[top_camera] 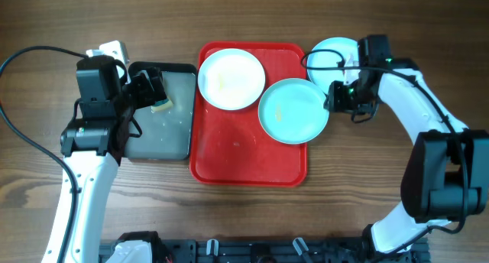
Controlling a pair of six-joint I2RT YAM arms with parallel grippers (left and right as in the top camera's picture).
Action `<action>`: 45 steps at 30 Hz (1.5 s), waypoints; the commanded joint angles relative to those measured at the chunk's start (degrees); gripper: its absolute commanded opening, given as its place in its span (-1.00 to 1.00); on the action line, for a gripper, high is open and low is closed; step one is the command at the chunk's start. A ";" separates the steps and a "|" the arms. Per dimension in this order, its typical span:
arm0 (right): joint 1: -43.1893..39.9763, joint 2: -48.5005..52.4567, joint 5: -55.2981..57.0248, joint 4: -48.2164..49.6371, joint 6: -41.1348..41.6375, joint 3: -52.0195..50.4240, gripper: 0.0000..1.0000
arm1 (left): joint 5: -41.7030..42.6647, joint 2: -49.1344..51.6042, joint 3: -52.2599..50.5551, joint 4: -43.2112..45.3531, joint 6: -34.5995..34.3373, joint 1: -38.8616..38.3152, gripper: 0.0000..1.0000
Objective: Clean dirty plates on tray and stack at the side
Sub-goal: 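Carry the blue plate right and set it on the table, then move the right gripper to the rim of the blue plate on the red tray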
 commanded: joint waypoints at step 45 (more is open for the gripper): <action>23.45 0.87 2.58 3.21 13.88 -2.49 -0.11 | -0.33 0.00 0.33 0.11 0.28 0.31 1.00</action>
